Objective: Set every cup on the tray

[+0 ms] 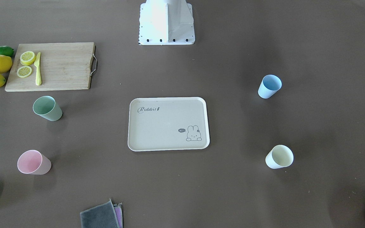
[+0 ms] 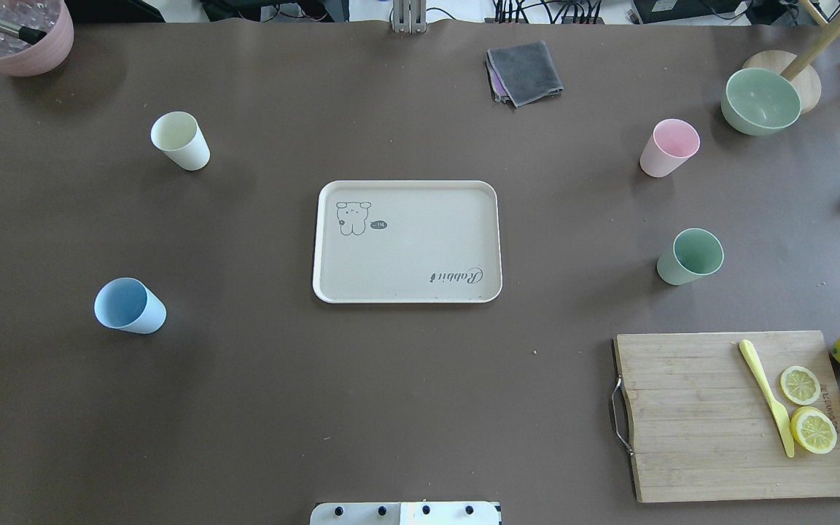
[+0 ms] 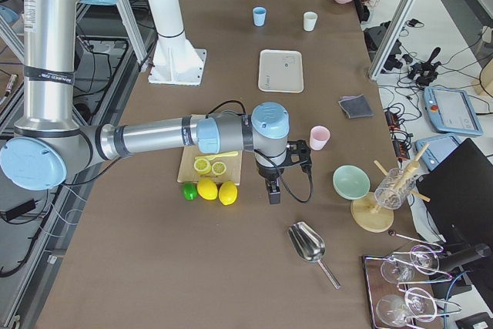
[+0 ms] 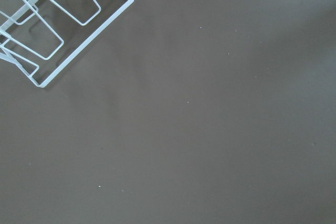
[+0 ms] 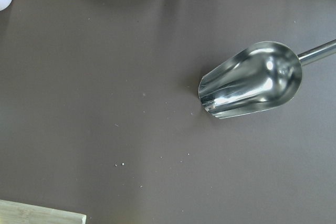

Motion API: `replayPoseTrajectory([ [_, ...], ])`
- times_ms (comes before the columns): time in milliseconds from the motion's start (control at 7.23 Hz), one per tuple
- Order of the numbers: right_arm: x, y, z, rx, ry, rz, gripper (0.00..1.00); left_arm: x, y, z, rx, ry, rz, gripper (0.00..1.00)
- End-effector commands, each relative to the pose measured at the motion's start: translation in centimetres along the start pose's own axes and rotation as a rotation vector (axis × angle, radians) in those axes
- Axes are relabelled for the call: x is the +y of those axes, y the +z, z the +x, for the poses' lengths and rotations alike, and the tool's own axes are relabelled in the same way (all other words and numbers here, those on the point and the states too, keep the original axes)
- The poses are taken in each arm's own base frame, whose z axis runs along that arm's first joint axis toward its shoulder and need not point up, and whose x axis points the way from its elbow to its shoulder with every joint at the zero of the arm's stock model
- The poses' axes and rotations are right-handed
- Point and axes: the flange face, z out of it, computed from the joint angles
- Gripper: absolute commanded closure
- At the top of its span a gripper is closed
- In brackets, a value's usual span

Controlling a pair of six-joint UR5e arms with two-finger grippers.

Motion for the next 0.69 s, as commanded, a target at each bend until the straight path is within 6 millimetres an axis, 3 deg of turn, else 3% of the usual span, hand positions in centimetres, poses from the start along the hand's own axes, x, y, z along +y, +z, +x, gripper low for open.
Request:
replayPoseTrajectory([
  [0, -0.1, -0.07, -0.08, -0.001, -0.005, 0.004, 0.0, -0.55, -0.35, 0.28, -0.003, 0.007, 0.008, 0.02],
  [553, -0.15, -0.12, -0.13, -0.003, -0.009, 0.009, 0.0, 0.44, 0.12, -0.3, -0.004, 0.003, 0.022, 0.02],
])
